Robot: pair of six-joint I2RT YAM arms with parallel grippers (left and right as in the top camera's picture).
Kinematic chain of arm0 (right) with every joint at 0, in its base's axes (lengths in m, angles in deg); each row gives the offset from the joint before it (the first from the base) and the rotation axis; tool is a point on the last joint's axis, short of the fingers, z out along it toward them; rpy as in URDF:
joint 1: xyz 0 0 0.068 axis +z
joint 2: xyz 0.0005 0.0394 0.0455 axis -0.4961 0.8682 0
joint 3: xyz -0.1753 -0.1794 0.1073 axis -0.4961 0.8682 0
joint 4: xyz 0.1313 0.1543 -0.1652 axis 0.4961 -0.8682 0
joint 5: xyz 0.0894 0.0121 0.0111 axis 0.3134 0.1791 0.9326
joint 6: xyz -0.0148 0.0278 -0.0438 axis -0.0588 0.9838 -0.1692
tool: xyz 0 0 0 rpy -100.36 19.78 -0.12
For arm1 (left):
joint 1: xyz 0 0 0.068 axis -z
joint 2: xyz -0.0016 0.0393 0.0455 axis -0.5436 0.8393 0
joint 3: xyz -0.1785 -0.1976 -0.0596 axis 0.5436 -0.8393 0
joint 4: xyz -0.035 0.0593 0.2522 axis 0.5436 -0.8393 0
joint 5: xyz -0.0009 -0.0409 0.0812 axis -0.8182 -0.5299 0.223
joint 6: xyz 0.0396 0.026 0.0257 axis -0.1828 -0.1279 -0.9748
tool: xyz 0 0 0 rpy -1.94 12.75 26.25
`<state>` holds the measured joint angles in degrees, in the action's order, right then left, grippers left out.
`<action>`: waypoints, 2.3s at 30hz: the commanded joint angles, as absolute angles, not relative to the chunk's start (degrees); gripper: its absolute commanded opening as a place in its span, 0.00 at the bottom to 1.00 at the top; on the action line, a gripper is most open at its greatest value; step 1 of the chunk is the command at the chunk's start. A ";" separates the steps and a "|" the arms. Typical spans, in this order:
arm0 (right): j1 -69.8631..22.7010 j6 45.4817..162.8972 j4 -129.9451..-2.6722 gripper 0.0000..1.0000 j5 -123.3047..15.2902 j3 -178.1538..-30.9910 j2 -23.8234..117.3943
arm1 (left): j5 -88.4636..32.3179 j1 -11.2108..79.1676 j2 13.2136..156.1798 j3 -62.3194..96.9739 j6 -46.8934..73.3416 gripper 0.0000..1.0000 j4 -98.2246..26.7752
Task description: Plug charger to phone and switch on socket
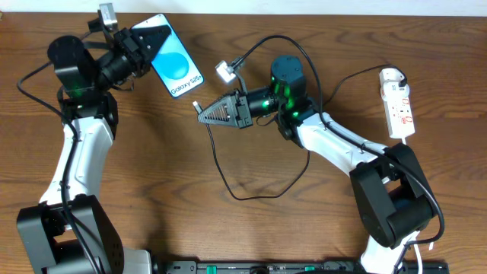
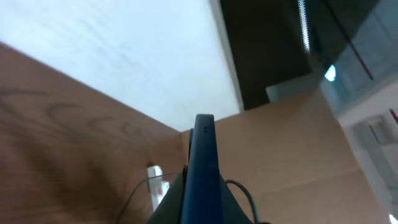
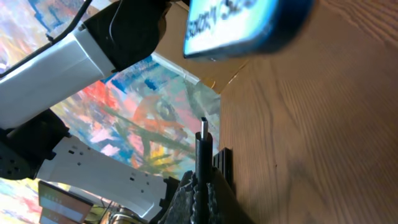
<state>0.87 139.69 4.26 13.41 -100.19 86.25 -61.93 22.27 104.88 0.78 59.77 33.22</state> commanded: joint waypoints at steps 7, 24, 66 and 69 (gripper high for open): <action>-2.78 135.27 6.84 0.01 15.12 -100.91 86.88 | -64.31 22.01 103.81 1.52 65.21 0.07 39.74; -3.16 130.44 9.04 0.01 15.90 -100.87 87.25 | -64.53 22.01 103.81 1.52 65.19 0.07 39.74; 0.36 147.29 18.18 0.01 11.97 -100.87 87.25 | -64.73 23.21 103.81 1.52 65.56 0.07 39.78; 0.36 147.29 18.18 0.01 11.92 -100.87 87.25 | -64.68 24.04 103.81 1.52 65.54 0.07 39.78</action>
<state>0.19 146.94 17.85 12.71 -100.19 86.27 -63.55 23.15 104.88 0.78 65.30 38.99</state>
